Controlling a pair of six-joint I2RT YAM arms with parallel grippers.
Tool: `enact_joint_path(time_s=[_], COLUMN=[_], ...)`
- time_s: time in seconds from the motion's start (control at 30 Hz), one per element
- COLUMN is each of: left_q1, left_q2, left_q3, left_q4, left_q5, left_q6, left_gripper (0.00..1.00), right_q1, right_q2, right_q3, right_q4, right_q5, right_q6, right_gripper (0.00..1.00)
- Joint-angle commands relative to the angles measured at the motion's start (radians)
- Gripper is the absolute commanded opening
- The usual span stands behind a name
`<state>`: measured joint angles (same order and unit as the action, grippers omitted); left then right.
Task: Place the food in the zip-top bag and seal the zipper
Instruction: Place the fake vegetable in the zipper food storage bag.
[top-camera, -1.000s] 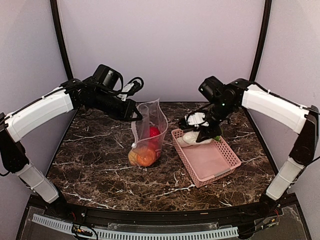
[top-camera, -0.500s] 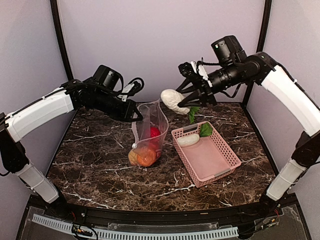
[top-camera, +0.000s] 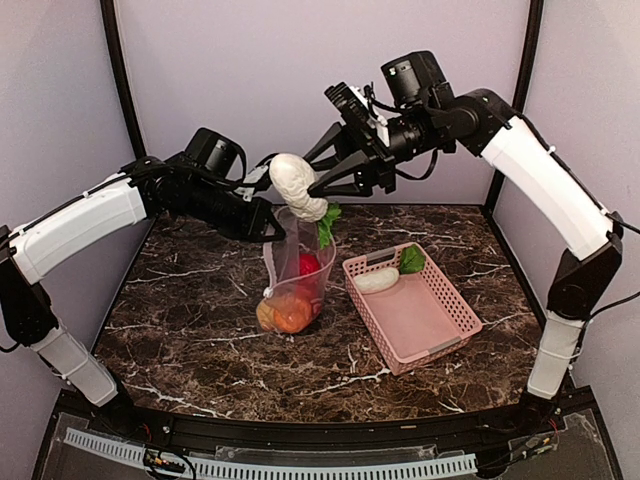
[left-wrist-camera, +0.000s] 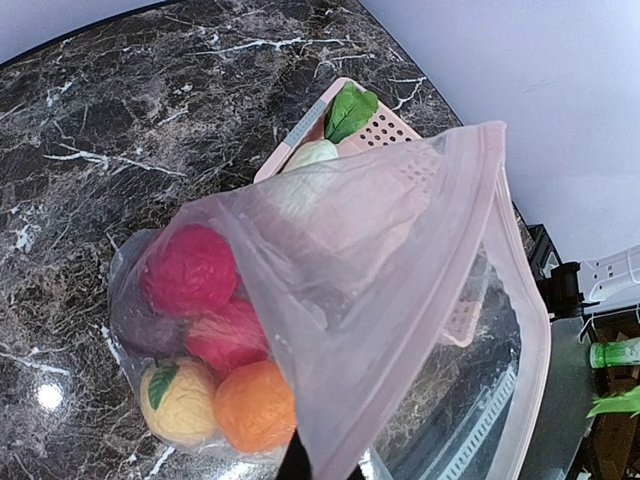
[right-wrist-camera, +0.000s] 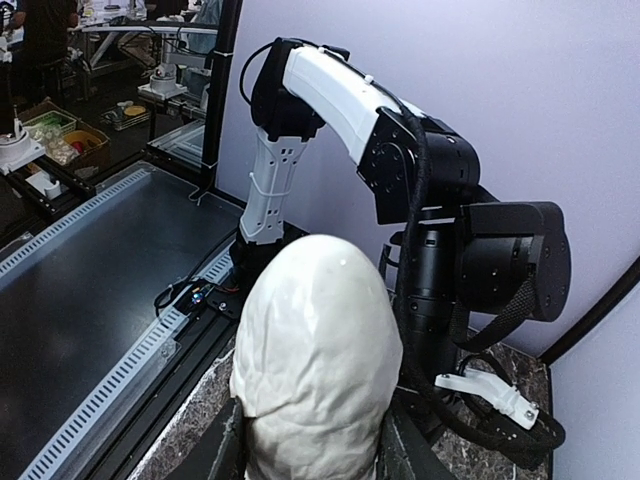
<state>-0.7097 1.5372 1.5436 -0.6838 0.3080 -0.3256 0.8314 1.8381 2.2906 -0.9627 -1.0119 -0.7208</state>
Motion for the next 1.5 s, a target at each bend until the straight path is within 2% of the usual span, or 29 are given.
enact_joint_path(time_s=[0.0,0.6,1.03,1.27,1.33,1.4,1.47], left_q1=[-0.001,0.000,-0.001,0.000,-0.001,-0.001,-0.001], left_q2=[-0.004,-0.049,-0.063,-0.070,-0.071,-0.071,-0.070], left_q3=[0.042,0.024,0.017,0.005,0.002,0.000,-0.001], left_q4=[-0.034,-0.028,-0.034,-0.032,-0.030,-0.028,-0.028], left_q5=[0.020,0.063,0.065,0.061,0.062,0.063,0.064], left_q6=[0.006,0.003,0.008,0.012,0.013,0.011,0.011], left_gripper=[0.01,0.01,0.01,0.01,0.01,0.01,0.01], right_q1=[0.019,0.043,0.041,0.033,0.031,0.030,0.031], right_q2=[-0.009,0.066,0.046,0.022,0.013,0.006,-0.008], right_q3=[-0.051,-0.141,-0.325,-0.362,-0.368,-0.370,-0.366], right_q4=[0.089,0.146,0.177,0.186,0.189,0.190,0.185], right_q5=[-0.035,-0.023,0.151,0.243,0.270,0.299,0.310], right_q6=[0.025,-0.008,-0.107,-0.135,-0.137,-0.134,-0.124], right_gripper=[0.25,0.25,0.28,0.30,0.35,0.53,0.59])
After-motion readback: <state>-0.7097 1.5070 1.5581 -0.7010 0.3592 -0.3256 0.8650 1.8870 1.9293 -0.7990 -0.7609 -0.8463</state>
